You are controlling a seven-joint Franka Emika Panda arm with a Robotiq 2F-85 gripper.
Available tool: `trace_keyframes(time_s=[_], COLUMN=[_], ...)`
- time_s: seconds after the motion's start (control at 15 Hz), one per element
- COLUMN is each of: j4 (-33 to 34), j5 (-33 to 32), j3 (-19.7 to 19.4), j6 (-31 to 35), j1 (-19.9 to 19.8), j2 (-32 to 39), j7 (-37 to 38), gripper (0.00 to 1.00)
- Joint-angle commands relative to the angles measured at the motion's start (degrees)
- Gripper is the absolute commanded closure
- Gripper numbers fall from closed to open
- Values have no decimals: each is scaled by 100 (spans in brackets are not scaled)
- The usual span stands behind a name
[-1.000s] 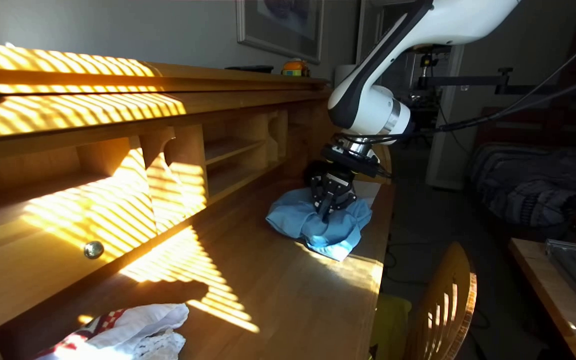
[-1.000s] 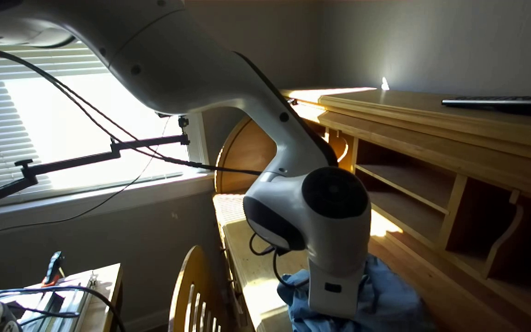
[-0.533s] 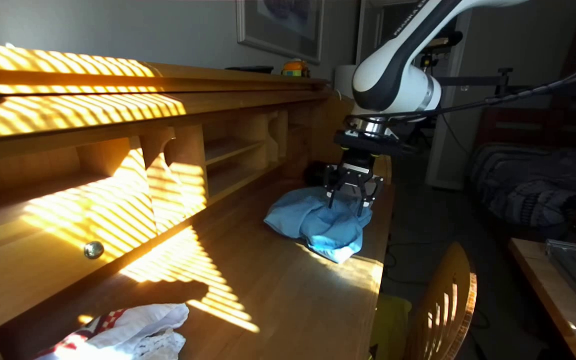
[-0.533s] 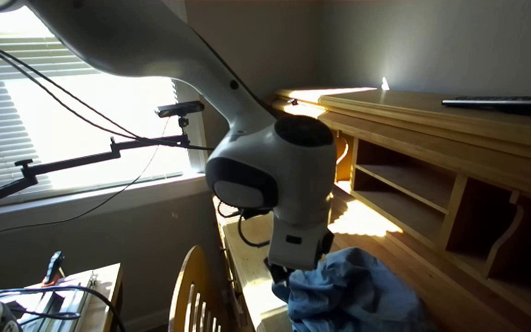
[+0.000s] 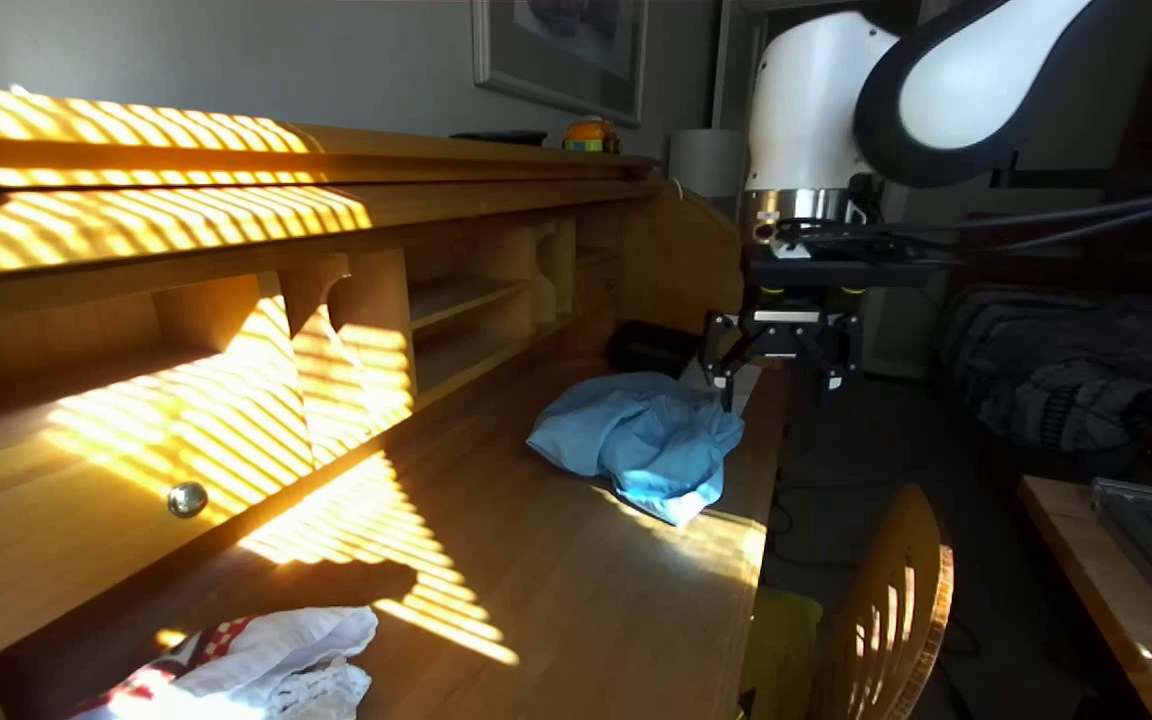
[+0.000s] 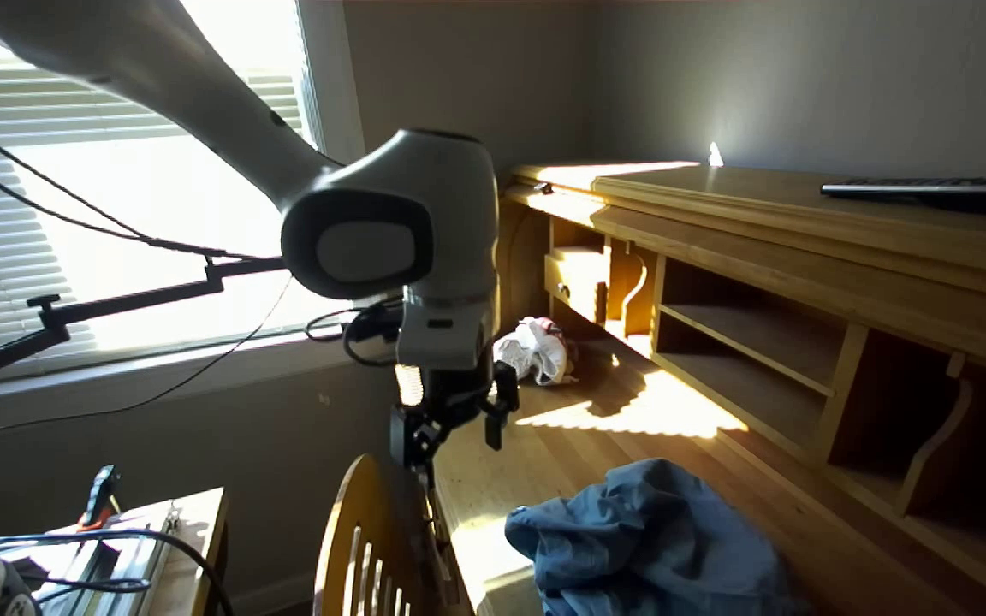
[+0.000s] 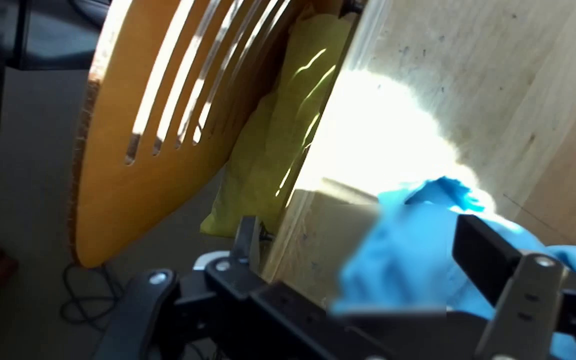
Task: Put the cloth on the desk
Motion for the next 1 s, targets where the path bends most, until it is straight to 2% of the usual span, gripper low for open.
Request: trace_keyframes(time_s=[0.0, 0.2, 0.4, 0.53, 0.6, 0.73, 0.93], j4=[-315, -121, 143, 212, 179, 210, 209], j5=[-1314, -1692, -1612, -1850, -1512, -1636, -1695], j3=[1436, 2632, 3543, 4052, 3807, 4067, 4065], j6=[-902, -2324, -3606, -4032, -3743, -3957, -3973], j1=[-806, -994, -910, -915, -933, -875, -904], j2=[-1192, -1775, -2093, -2196, -2079, -2166, -2170], j7=[906, 1329, 1679, 2145, 1725, 2014, 2049], gripper=[0, 0, 0, 0, 0, 0, 0])
